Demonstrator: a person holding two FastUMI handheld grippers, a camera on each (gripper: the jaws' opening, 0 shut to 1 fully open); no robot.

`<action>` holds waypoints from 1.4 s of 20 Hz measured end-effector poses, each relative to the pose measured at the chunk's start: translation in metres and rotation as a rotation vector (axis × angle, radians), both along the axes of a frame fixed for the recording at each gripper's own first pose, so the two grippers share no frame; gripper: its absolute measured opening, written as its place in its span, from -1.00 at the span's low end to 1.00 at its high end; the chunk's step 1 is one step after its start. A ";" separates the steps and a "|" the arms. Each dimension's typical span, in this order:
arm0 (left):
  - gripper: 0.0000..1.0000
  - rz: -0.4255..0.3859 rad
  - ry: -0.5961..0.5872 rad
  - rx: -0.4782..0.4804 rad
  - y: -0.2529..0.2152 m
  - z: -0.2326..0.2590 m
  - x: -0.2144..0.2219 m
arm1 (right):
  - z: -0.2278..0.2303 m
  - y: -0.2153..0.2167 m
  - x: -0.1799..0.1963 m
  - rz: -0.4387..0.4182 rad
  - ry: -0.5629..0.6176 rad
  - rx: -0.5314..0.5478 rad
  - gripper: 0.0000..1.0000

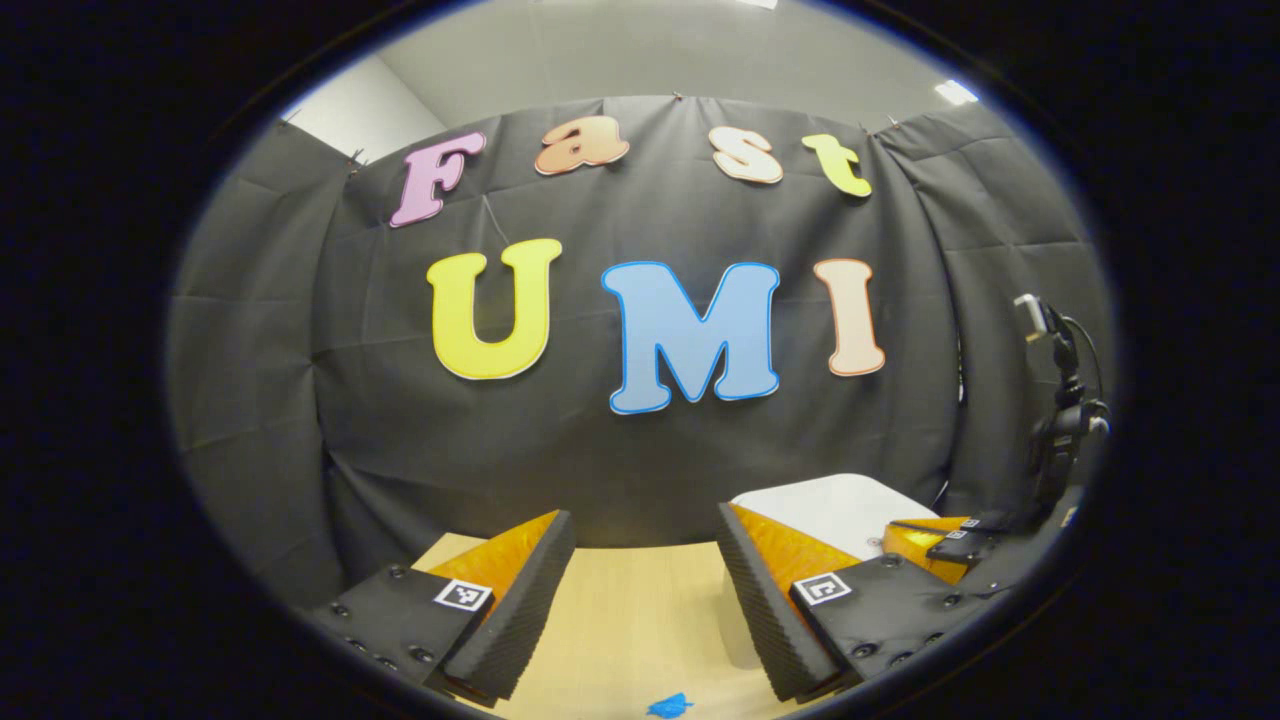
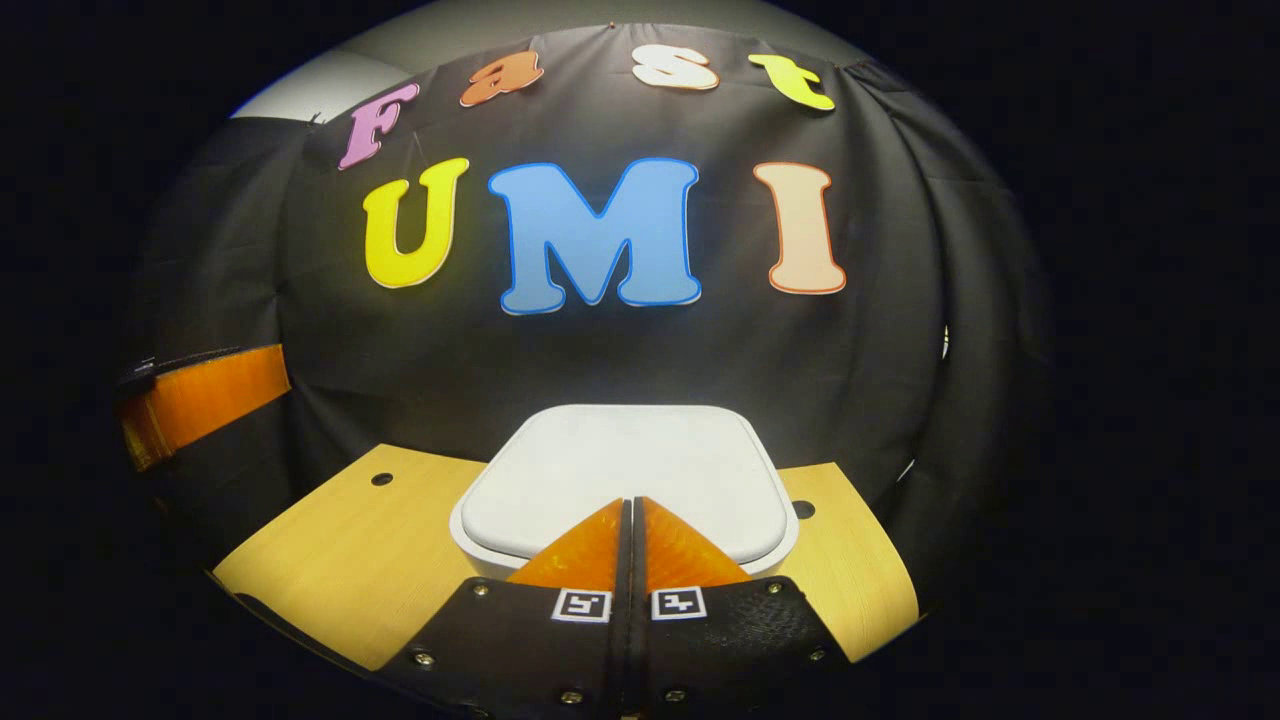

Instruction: Press the lid of the desktop garbage bin to open it, pick up the crumpled paper on the desktop and throw it into the bin, then pick up the pop can on the desktop and drop it into the bin, and finally close the garbage bin lid.

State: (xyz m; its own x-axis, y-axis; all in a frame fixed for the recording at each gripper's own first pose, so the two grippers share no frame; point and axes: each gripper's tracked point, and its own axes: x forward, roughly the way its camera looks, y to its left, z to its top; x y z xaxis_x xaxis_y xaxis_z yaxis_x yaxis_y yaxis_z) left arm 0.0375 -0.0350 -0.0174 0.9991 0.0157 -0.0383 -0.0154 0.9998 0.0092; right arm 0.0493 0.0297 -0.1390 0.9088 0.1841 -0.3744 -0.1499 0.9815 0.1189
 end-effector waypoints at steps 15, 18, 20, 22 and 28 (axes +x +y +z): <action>0.92 -0.019 -0.014 0.007 -0.005 0.001 0.001 | 0.099 -0.011 0.016 -0.044 -0.252 0.048 -0.99; 0.90 -0.021 -0.016 0.004 -0.007 0.001 0.000 | 0.113 -0.011 0.015 -0.045 -0.284 0.048 -0.99; 0.88 -0.022 -0.016 0.001 -0.007 0.001 0.000 | 0.118 -0.013 0.014 -0.047 -0.292 0.053 -0.99; 0.89 -0.021 -0.016 -0.002 -0.008 0.001 -0.001 | 0.123 -0.012 0.012 -0.048 -0.300 0.057 -0.99; 0.87 -0.018 -0.019 -0.003 -0.009 0.002 -0.001 | 0.124 -0.011 0.008 -0.035 -0.297 0.049 -0.89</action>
State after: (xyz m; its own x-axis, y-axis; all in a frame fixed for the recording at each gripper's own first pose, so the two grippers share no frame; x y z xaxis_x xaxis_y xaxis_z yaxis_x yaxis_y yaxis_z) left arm 0.0363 -0.0441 -0.0157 0.9998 -0.0023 -0.0191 0.0024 1.0000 0.0059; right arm 0.0575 0.0186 -0.0154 0.9834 0.1619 -0.0823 -0.1513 0.9809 0.1222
